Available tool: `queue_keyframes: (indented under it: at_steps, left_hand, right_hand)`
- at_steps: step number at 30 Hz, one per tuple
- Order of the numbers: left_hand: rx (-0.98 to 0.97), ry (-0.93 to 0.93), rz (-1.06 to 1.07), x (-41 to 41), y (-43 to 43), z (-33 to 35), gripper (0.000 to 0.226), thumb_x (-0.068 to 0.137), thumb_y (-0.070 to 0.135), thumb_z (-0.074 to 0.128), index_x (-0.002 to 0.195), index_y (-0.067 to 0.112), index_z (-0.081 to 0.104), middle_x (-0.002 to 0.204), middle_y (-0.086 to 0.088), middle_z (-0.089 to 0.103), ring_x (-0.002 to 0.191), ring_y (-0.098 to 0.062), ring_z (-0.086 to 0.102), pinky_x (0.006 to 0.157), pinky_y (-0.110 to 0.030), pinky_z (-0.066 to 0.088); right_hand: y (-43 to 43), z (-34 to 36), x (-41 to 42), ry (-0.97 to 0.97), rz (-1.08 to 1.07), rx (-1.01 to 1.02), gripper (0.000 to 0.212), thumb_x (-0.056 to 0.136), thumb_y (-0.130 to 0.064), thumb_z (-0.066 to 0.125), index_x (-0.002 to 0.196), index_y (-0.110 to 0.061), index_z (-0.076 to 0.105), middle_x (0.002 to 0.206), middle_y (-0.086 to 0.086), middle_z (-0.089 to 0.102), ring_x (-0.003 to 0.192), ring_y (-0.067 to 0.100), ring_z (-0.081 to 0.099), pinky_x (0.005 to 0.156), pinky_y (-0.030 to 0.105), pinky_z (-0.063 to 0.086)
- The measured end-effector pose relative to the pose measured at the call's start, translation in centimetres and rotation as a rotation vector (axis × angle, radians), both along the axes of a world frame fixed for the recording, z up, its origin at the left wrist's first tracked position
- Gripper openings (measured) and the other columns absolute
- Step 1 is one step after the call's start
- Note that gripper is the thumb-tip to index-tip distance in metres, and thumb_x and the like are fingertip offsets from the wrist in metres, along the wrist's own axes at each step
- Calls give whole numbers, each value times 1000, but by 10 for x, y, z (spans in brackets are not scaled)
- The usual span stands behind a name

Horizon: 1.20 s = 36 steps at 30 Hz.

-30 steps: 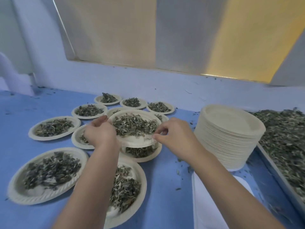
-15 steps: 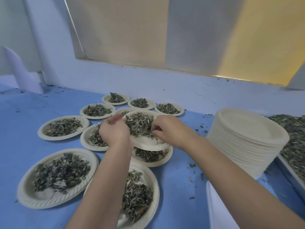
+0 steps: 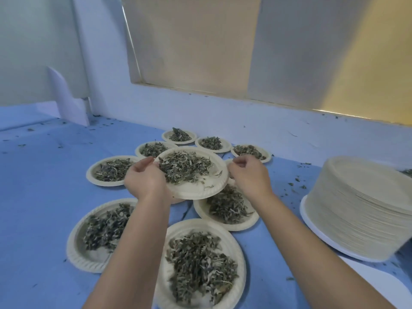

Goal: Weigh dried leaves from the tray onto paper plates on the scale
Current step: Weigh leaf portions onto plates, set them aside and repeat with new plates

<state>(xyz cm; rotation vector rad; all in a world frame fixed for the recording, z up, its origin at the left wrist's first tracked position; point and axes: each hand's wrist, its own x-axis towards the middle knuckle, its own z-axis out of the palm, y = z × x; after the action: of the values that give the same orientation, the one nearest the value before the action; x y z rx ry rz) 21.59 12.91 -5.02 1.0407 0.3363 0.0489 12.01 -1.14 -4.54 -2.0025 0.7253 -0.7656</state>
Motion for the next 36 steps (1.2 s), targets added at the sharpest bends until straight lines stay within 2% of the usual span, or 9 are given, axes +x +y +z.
queue_keyframes:
  at_steps: [3, 6, 9, 11, 18, 22, 25, 31, 36]
  left_hand:
    - [3, 3, 54, 11, 19, 1, 14, 89, 0, 58, 91, 14, 61, 87, 0, 60, 62, 0, 50, 41, -5, 36]
    - [39, 4, 89, 26, 44, -2, 16, 88, 3, 59, 97, 15, 63, 81, 1, 59, 57, -3, 48, 39, -4, 35]
    - [132, 0, 107, 46, 77, -6, 22, 87, 7, 62, 108, 10, 65, 89, -6, 64, 73, -16, 58, 67, -21, 50]
    - [162, 17, 139, 58, 100, -11, 30, 86, 10, 63, 116, 10, 64, 109, -10, 66, 96, -24, 62, 90, -33, 50]
    - [215, 66, 267, 90, 171, -40, 25, 84, 13, 64, 109, 12, 68, 109, -11, 67, 88, -20, 62, 84, -27, 48]
    - [307, 103, 309, 98, 199, -55, 21, 83, 14, 65, 103, 12, 70, 103, -12, 69, 97, -27, 65, 91, -35, 51]
    - [402, 120, 314, 104, 213, -67, 20, 83, 15, 66, 102, 10, 70, 102, -13, 69, 97, -28, 65, 91, -37, 51]
    - [565, 145, 266, 112, 222, -87, 23, 84, 13, 64, 105, 6, 69, 102, -16, 68, 95, -30, 65, 84, -36, 53]
    - [665, 135, 269, 111, 225, -87, 23, 87, 12, 59, 107, 4, 67, 107, -19, 66, 102, -34, 61, 91, -39, 49]
  right_hand:
    - [23, -4, 18, 24, 187, 478, 13, 90, -9, 59, 94, 2, 65, 90, 13, 68, 74, 18, 66, 57, 26, 57]
    - [47, -11, 44, -17, 176, 544, 10, 88, -5, 62, 80, 0, 66, 91, 17, 70, 73, 21, 66, 63, 31, 59]
    - [77, -17, 74, -60, 174, 568, 17, 88, -7, 65, 71, -6, 65, 81, 8, 68, 68, 14, 62, 51, 21, 53]
    - [99, -20, 95, -72, 195, 605, 13, 87, -10, 67, 75, -6, 67, 86, 11, 70, 77, 22, 66, 62, 27, 57]
    - [163, -27, 152, 74, 327, 553, 30, 91, -18, 60, 102, 10, 64, 104, 24, 67, 102, 38, 63, 91, 53, 50]
    - [184, -35, 168, 285, 422, 341, 28, 95, -22, 45, 71, -7, 47, 76, 8, 50, 81, 27, 52, 71, 37, 40]
    - [197, -42, 169, 412, 451, 41, 36, 97, -20, 34, 61, -12, 38, 71, 5, 43, 86, 27, 45, 84, 40, 32]
    - [199, -54, 168, 510, 449, -123, 34, 96, -30, 33, 103, -8, 58, 119, 19, 55, 115, 35, 50, 87, 36, 40]
    - [201, -52, 166, 517, 462, -176, 33, 95, -29, 35, 102, -6, 59, 116, 18, 58, 113, 33, 50, 92, 38, 39]
